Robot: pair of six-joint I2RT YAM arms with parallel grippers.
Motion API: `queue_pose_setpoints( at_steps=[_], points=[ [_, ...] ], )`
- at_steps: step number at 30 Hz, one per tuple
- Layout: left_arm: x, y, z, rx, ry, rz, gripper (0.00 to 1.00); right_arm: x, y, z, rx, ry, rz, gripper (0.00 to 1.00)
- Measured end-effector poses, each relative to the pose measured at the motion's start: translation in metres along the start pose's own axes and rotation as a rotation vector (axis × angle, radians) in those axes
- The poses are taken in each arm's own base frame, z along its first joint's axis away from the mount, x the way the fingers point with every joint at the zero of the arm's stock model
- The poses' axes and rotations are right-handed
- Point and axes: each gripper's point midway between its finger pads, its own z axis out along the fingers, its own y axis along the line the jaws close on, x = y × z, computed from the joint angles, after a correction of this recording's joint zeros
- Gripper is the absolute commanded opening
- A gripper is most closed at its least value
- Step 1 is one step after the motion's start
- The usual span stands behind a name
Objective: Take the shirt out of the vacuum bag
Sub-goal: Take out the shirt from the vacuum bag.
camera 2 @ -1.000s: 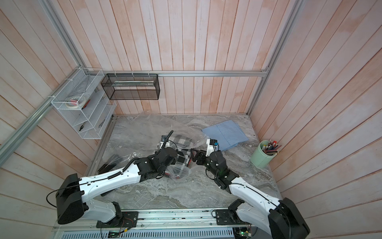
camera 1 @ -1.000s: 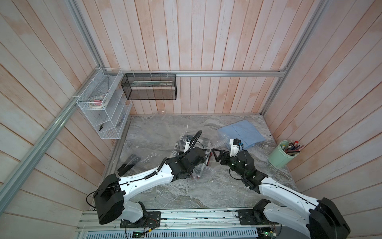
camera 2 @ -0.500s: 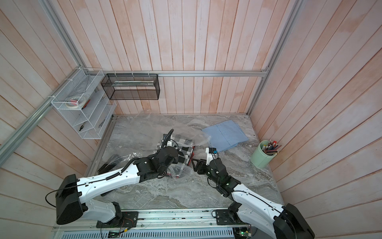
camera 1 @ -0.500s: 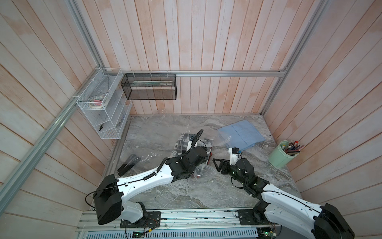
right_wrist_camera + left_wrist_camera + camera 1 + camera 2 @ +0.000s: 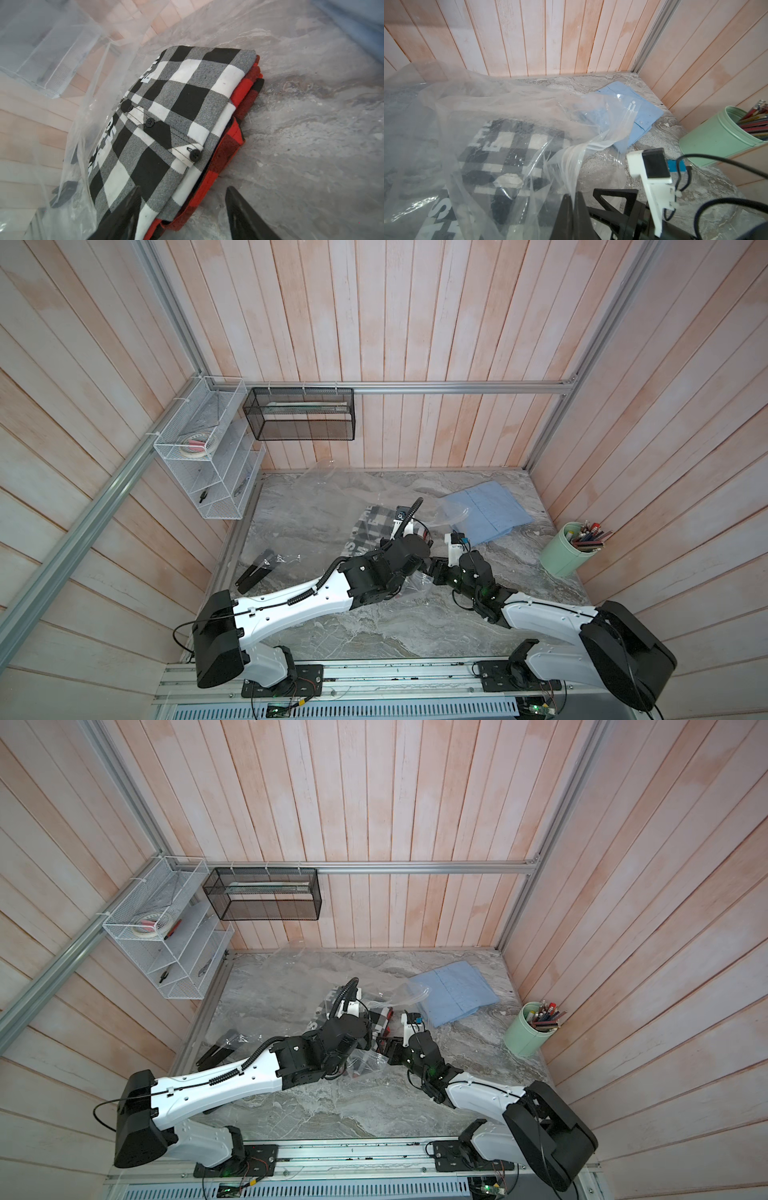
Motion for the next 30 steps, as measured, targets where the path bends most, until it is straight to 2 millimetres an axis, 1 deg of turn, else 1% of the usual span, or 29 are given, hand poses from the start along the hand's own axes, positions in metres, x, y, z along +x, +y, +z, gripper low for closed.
queue_pose_setpoints(
  at_steps=[4,9,11,13,16,21,25,29,30],
  points=[
    [0.004,-0.006,-0.004,0.009,0.004,0.014,0.00,-0.009,-0.006,0.005,0.001,-0.016,0.008,0.66],
    [0.011,-0.012,-0.010,0.013,0.015,0.039,0.00,-0.032,-0.014,0.012,-0.009,-0.050,0.038,0.66],
    [0.012,-0.013,-0.011,0.013,0.014,0.044,0.00,-0.035,-0.016,0.018,-0.009,-0.046,0.044,0.66],
    [0.013,-0.014,-0.012,0.014,0.014,0.048,0.00,-0.036,-0.014,0.025,-0.019,-0.034,0.045,0.66],
    [0.014,-0.015,-0.013,0.012,0.013,0.051,0.00,-0.036,-0.012,0.036,-0.036,-0.016,0.046,0.65],
    [0.022,-0.013,-0.013,0.004,0.022,0.055,0.00,-0.019,-0.017,0.052,-0.050,0.044,0.066,0.63],
    [0.025,-0.014,-0.013,0.003,0.025,0.057,0.00,-0.010,-0.022,0.057,-0.047,0.073,0.084,0.63],
    [0.028,-0.012,-0.012,-0.003,0.028,0.059,0.00,-0.010,-0.019,0.062,-0.061,0.082,0.089,0.63],
    [0.028,-0.012,-0.012,-0.004,0.028,0.059,0.00,-0.011,-0.018,0.063,-0.065,0.083,0.088,0.61]
  ],
)
